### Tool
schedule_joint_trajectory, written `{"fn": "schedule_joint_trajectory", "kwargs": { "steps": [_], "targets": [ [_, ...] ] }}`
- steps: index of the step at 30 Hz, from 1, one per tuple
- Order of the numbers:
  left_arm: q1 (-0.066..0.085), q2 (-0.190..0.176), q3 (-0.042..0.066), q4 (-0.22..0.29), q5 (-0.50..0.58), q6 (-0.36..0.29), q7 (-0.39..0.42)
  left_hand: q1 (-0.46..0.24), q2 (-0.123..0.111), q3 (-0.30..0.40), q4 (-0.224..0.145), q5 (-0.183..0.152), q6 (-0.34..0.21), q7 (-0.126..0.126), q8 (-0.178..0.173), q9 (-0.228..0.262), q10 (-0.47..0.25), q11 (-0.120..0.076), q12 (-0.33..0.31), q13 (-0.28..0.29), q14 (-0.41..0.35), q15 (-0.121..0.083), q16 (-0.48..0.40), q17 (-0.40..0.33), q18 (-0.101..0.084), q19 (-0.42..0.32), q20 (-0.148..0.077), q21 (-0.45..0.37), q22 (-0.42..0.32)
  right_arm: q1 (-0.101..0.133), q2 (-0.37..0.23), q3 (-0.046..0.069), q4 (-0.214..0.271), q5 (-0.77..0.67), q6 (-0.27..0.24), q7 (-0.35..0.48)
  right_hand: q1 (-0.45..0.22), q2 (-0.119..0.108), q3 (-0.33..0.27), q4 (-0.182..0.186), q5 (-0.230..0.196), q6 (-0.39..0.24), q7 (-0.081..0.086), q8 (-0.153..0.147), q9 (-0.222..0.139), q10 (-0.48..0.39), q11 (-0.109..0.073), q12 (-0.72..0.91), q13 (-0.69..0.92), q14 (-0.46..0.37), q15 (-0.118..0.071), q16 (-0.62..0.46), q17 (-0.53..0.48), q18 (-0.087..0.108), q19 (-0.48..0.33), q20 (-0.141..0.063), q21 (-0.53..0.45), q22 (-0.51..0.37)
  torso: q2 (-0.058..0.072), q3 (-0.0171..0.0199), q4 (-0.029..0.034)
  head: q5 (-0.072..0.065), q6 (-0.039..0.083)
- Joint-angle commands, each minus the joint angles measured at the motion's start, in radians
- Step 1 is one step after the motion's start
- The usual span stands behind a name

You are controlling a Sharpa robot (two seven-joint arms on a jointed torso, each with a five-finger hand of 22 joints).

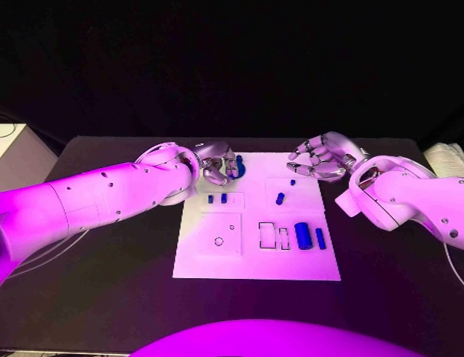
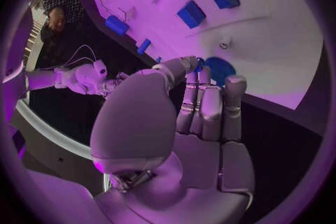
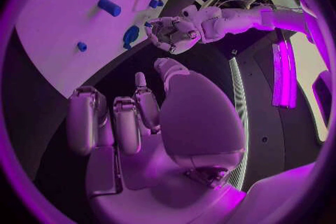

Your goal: Assemble the parts on the task board

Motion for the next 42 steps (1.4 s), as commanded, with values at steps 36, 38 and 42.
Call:
{"fn": "schedule_joint_trajectory", "kwargs": {
  "steps": [36,38,42],
  "targets": [
    [0.000,-0.042,0.003,0.002,0.014,0.103,-0.037,-0.014,0.003,-0.002,-0.007,0.006,0.002,0.007,-0.014,0.000,0.036,-0.020,-0.016,-0.004,0.006,0.004,0.004,-0.006,-0.008,0.003,0.003,0.005,0.000,-0.001,-0.004,0.000,0.003,-0.006,0.004,0.009,-0.009,0.000,0.007,0.000,0.005,-0.006,0.002,0.005,-0.001,-0.002,-0.003,0.005,0.045,0.089,-0.007,-0.001,0.199,0.005,0.027,-0.004,-0.004,0.149,0.000,0.0006,-0.0010,0.007,-0.005],
    [0.000,-0.041,0.002,0.001,0.014,0.104,-0.038,-0.014,0.003,-0.002,-0.007,0.006,0.002,0.007,-0.014,0.000,0.036,-0.020,-0.016,-0.004,0.006,0.004,0.004,-0.006,-0.008,0.003,0.003,0.005,0.000,-0.001,-0.003,0.000,0.003,-0.006,0.004,0.010,-0.009,0.000,0.007,0.000,0.005,-0.006,0.002,0.005,-0.001,-0.002,-0.003,0.005,0.045,0.089,-0.007,-0.001,0.199,0.005,0.027,-0.004,-0.004,0.149,0.000,0.0005,-0.0010,0.006,-0.005],
    [0.000,-0.038,0.002,-0.002,0.014,0.105,-0.037,-0.014,0.003,-0.002,-0.007,0.006,0.002,0.007,-0.014,0.000,0.036,-0.020,-0.016,-0.004,0.006,0.004,0.004,-0.006,-0.008,0.003,0.003,0.005,0.000,-0.001,-0.003,0.000,0.003,-0.006,0.004,0.010,-0.009,0.000,0.007,0.000,0.005,-0.006,0.002,0.005,-0.001,-0.002,-0.003,0.005,0.045,0.089,-0.007,-0.001,0.199,0.005,0.027,-0.004,-0.004,0.149,0.001,0.0003,-0.0008,0.006,-0.006]
  ]
}}
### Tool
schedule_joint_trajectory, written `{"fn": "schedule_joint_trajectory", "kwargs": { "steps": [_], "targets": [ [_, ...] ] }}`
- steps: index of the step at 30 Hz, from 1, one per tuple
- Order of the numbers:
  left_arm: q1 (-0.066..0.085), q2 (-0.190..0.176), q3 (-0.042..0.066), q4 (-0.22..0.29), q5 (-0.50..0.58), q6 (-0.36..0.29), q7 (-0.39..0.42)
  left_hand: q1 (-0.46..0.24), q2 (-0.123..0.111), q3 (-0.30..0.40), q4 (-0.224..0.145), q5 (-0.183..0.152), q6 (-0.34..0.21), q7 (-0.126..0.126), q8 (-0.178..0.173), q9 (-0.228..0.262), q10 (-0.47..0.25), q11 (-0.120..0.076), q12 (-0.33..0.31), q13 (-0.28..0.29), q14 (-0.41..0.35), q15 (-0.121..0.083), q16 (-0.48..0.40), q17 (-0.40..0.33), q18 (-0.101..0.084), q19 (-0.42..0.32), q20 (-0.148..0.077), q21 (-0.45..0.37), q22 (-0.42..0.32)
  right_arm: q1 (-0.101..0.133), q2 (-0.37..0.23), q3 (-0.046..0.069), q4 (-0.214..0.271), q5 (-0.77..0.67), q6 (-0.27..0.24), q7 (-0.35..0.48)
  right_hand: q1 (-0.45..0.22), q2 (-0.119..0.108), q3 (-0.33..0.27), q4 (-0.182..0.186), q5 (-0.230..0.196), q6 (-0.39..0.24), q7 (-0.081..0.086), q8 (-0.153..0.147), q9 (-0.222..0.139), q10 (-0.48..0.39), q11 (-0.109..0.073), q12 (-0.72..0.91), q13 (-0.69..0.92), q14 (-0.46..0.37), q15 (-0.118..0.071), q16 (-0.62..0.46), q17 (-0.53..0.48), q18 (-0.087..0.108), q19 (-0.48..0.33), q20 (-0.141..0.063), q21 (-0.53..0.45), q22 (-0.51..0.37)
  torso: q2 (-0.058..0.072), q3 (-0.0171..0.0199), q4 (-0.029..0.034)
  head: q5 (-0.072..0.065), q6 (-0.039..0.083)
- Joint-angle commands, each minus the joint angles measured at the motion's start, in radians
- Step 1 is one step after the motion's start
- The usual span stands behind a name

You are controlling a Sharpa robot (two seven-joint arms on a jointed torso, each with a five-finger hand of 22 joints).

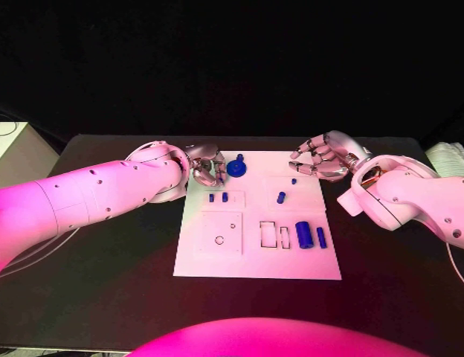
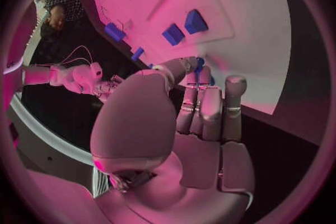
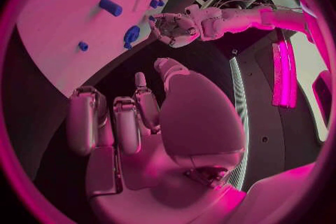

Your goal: Assemble the parts on the task board

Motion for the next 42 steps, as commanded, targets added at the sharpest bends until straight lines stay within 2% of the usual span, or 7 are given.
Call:
{"fn": "schedule_joint_trajectory", "kwargs": {
  "steps": [1,14,22,31,35,42],
  "targets": [
    [0.000,0.006,0.000,-0.001,-0.001,0.020,-0.002,-0.009,0.001,0.001,-0.005,0.003,0.002,0.007,-0.005,0.000,0.032,-0.024,0.001,0.001,0.002,0.001,0.004,-0.001,-0.009,0.003,0.003,0.006,0.001,-0.001,0.000,0.000,0.001,-0.006,0.004,0.010,-0.009,0.000,0.007,0.000,0.005,-0.006,0.002,0.005,-0.001,-0.002,-0.003,0.005,0.045,0.089,-0.007,-0.001,0.199,0.005,0.027,-0.004,-0.004,0.149,0.000,-0.0002,-0.0001,0.000,0.000],
    [-0.001,0.025,-0.007,-0.025,-0.001,0.033,-0.004,-0.010,0.001,0.000,-0.005,0.002,0.003,0.007,-0.006,0.000,0.033,-0.024,-0.001,0.000,0.002,0.001,0.004,-0.002,-0.009,0.003,0.003,0.005,0.001,-0.001,0.000,0.000,0.002,-0.007,0.005,0.010,-0.011,-0.002,0.015,-0.001,0.005,-0.006,0.002,0.007,-0.002,-0.001,-0.003,0.007,0.045,0.089,-0.007,-0.001,0.199,0.005,0.027,-0.005,-0.005,0.150,0.001,0.0003,-0.0002,-0.002,-0.003],
    [-0.002,0.026,-0.010,-0.027,-0.001,0.058,-0.017,-0.010,0.001,0.000,-0.005,0.002,0.003,0.007,-0.007,0.001,0.033,-0.024,-0.002,0.000,0.002,0.001,0.004,-0.002,-0.009,0.003,0.004,0.006,0.002,-0.001,-0.001,0.000,0.002,-0.007,0.005,0.010,-0.011,-0.002,0.015,-0.001,0.005,-0.006,0.002,0.007,-0.002,-0.001,-0.003,0.007,0.045,0.089,-0.007,-0.001,0.199,0.005,0.027,-0.005,-0.005,0.150,0.000,0.0002,-0.0001,-0.002,-0.004],
    [-0.002,0.025,-0.011,-0.031,-0.008,0.057,-0.021,-0.010,0.002,0.000,-0.007,-0.001,0.003,0.007,-0.011,0.001,0.034,-0.023,-0.007,-0.001,-0.005,0.002,0.000,-0.015,-0.007,-0.003,0.004,0.002,-0.004,-0.001,-0.001,0.000,0.001,-0.007,0.005,0.010,-0.011,-0.002,0.015,-0.001,0.005,-0.006,0.002,0.007,-0.002,-0.001,-0.003,0.007,0.045,0.089,-0.007,-0.001,0.199,0.005,0.027,-0.005,-0.005,0.150,0.000,-0.0004,-0.0002,-0.001,-0.003],
    [-0.003,0.024,-0.011,-0.031,-0.009,0.053,-0.018,-0.012,0.002,0.000,-0.011,-0.002,-0.002,0.009,-0.022,0.000,0.031,-0.020,-0.019,-0.003,-0.010,0.004,-0.002,-0.019,-0.006,-0.012,0.005,-0.002,-0.010,-0.001,-0.001,0.000,0.001,-0.007,0.005,0.010,-0.011,-0.002,0.015,-0.001,0.005,-0.006,0.002,0.007,-0.002,-0.001,-0.003,0.007,0.045,0.089,-0.007,-0.001,0.199,0.005,0.027,-0.005,-0.005,0.150,0.000,-0.0002,0.0007,-0.001,-0.003],
    [-0.004,0.022,-0.012,-0.027,-0.009,0.040,-0.010,-0.022,-0.005,0.000,-0.019,-0.002,-0.031,0.021,-0.063,-0.005,0.018,-0.007,-0.063,-0.014,-0.030,0.016,-0.010,-0.049,-0.004,-0.027,0.015,-0.008,-0.019,-0.001,-0.002,0.000,0.000,-0.007,0.005,0.010,-0.011,-0.002,0.015,-0.001,0.005,-0.006,0.002,0.007,-0.002,-0.001,-0.003,0.007,0.045,0.089,-0.007,-0.001,0.199,0.005,0.027,-0.005,-0.005,0.150,-0.001,-0.0005,0.0011,-0.001,-0.002]
  ]
}}
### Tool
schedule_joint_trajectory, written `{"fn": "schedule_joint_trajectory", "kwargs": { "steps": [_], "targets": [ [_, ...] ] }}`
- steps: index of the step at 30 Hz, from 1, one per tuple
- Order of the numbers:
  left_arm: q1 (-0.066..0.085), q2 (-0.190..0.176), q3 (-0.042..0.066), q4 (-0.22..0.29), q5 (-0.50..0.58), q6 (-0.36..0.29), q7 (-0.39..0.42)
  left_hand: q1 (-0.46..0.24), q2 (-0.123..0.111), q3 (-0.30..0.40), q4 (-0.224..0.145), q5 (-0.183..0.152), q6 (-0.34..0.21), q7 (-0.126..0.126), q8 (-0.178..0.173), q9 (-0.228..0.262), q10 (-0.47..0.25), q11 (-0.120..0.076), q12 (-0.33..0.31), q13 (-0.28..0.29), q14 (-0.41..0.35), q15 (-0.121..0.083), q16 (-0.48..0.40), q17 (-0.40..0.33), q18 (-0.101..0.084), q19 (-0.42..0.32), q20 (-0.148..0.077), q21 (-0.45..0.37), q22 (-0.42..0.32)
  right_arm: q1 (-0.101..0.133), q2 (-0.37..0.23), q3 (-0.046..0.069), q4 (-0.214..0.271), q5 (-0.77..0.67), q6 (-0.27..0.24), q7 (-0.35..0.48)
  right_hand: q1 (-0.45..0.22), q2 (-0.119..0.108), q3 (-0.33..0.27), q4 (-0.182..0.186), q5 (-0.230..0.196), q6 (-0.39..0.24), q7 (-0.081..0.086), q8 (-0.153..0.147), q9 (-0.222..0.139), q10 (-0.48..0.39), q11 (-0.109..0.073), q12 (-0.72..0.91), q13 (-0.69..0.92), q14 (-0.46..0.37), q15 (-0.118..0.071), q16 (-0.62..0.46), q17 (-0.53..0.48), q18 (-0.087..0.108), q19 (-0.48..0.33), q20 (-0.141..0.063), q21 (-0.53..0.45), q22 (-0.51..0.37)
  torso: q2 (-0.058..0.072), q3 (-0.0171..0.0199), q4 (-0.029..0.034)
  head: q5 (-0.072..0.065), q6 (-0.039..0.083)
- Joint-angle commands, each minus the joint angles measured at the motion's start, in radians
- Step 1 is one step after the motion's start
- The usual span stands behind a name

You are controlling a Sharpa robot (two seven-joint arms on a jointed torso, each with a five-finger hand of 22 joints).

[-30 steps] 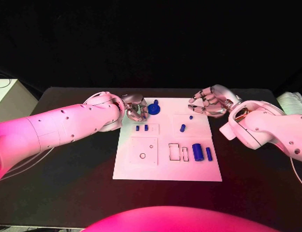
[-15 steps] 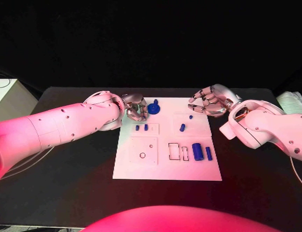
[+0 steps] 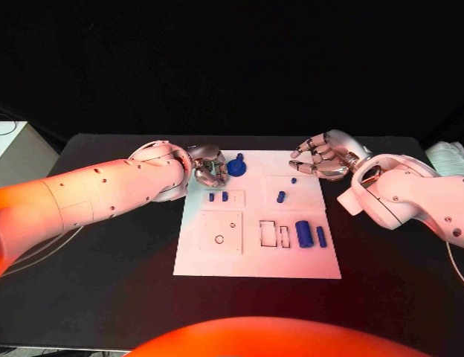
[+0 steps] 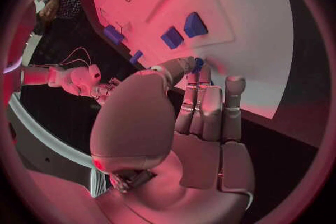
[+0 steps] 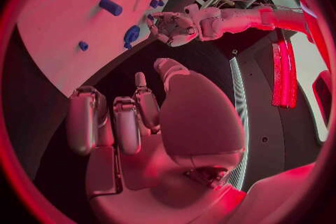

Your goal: Assemble the parts on the task board

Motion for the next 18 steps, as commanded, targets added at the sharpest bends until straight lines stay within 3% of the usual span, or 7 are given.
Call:
{"fn": "schedule_joint_trajectory", "kwargs": {
  "steps": [1,18],
  "targets": [
    [-0.005,-0.001,-0.004,0.000,-0.009,0.013,-0.005,-0.010,-0.003,0.001,-0.007,0.003,-0.008,0.001,-0.008,-0.001,-0.001,0.006,-0.009,-0.003,-0.006,0.003,-0.002,-0.003,-0.004,-0.003,0.003,-0.003,0.002,-0.001,0.000,0.000,0.001,-0.006,0.005,0.010,-0.011,-0.002,0.005,0.000,0.005,-0.006,0.002,0.003,-0.002,-0.001,-0.003,0.007,0.046,0.089,-0.007,-0.001,0.198,0.005,0.027,-0.005,-0.005,0.149,0.001,0.0002,-0.0002,0.001,0.000],
    [-0.008,-0.009,-0.004,0.010,-0.006,-0.015,-0.002,-0.047,-0.031,0.001,-0.002,0.005,-0.046,0.008,-0.053,-0.005,-0.048,0.026,-0.077,-0.022,-0.048,0.020,-0.019,-0.075,0.002,-0.030,0.020,-0.024,-0.025,-0.001,-0.001,0.000,0.000,-0.006,0.004,0.011,-0.011,-0.002,0.005,0.000,0.005,-0.006,0.002,0.003,-0.002,-0.001,-0.003,0.007,0.046,0.089,-0.007,-0.001,0.198,0.005,0.027,-0.005,-0.005,0.149,0.002,0.0003,-0.0002,0.002,-0.001]
  ]
}}
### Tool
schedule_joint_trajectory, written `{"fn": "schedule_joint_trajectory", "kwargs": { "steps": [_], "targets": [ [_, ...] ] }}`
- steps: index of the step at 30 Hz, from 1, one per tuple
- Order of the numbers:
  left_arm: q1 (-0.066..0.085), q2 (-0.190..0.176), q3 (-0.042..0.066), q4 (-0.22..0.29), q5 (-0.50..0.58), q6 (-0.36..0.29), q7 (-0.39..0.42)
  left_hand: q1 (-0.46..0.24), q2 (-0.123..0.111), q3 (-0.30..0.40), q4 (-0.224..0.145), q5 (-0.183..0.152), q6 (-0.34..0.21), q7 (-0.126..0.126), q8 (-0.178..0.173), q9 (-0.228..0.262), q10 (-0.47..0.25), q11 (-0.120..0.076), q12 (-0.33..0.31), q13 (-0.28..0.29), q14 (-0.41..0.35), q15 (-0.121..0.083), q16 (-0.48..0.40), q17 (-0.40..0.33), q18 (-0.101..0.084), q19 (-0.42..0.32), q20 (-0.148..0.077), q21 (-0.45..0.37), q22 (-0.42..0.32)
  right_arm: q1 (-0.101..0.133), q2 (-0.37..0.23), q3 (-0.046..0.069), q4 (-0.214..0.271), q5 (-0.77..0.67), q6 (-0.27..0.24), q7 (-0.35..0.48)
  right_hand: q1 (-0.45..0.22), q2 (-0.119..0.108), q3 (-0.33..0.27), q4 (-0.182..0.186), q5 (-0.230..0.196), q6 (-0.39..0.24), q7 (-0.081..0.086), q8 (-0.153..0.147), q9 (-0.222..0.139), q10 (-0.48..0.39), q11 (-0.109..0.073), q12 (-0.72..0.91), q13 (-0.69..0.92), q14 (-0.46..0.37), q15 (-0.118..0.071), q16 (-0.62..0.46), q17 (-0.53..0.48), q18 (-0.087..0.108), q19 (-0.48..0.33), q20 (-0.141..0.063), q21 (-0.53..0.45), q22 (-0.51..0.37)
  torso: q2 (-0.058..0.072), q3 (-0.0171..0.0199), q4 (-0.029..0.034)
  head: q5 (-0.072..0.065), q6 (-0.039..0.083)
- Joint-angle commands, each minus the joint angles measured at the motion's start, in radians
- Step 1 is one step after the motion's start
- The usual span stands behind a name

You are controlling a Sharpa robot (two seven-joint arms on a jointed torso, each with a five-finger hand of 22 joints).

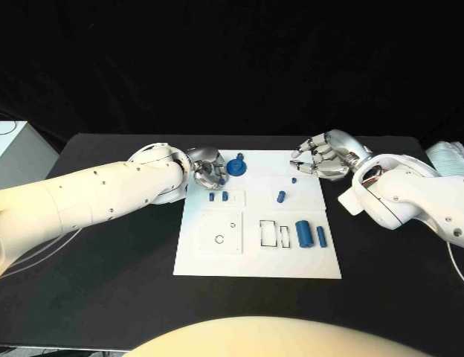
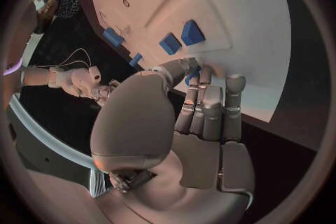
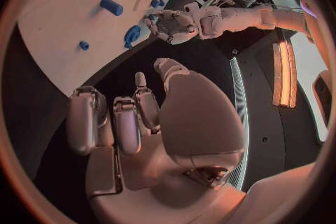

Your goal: Assemble the parts on the task board

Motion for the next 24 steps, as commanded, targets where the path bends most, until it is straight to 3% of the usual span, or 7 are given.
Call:
{"fn": "schedule_joint_trajectory", "kwargs": {
  "steps": [1,16,24],
  "targets": [
    [0.000,-0.001,0.001,0.005,-0.005,-0.010,-0.001,-0.012,-0.003,-0.004,0.004,0.005,-0.007,0.000,-0.007,0.000,-0.015,0.003,-0.014,-0.004,-0.011,0.004,-0.006,-0.009,0.002,-0.012,0.002,-0.007,-0.005,-0.001,0.000,0.000,0.001,-0.006,0.004,0.011,-0.011,-0.002,0.005,0.000,0.005,-0.006,0.002,0.003,-0.002,-0.001,-0.003,0.007,0.046,0.089,-0.007,-0.001,0.199,0.005,0.027,-0.005,-0.005,0.150,0.000,-0.0001,0.0002,0.001,-0.001],
    [-0.001,-0.007,0.001,0.008,0.000,-0.030,-0.001,-0.022,-0.013,-0.007,0.006,0.005,-0.014,0.001,-0.018,0.003,-0.057,0.018,-0.035,-0.011,-0.041,0.016,-0.017,-0.058,0.004,-0.022,0.014,-0.020,-0.019,-0.001,0.000,0.000,0.001,-0.006,0.003,0.010,-0.011,-0.002,0.005,0.000,0.005,-0.006,0.002,0.003,-0.002,-0.001,-0.003,0.007,0.046,0.089,-0.007,-0.001,0.199,0.005,0.027,-0.005,-0.005,0.150,0.000,-0.0002,0.0003,0.003,0.000],
    [-0.001,-0.012,0.001,0.003,0.000,-0.023,-0.007,-0.021,-0.018,-0.007,0.004,0.005,-0.056,-0.003,-0.046,-0.003,-0.098,0.032,-0.048,-0.016,-0.059,0.030,-0.022,-0.092,0.007,-0.033,0.025,-0.030,-0.033,-0.001,-0.001,0.000,-0.005,-0.007,0.009,0.006,-0.013,-0.005,0.011,0.000,0.005,-0.007,0.003,0.004,-0.002,-0.006,-0.003,0.002,0.040,0.088,-0.007,-0.003,0.196,0.006,0.025,-0.005,-0.010,0.148,0.000,0.0003,-0.0013,0.003,0.001]
  ]
}}
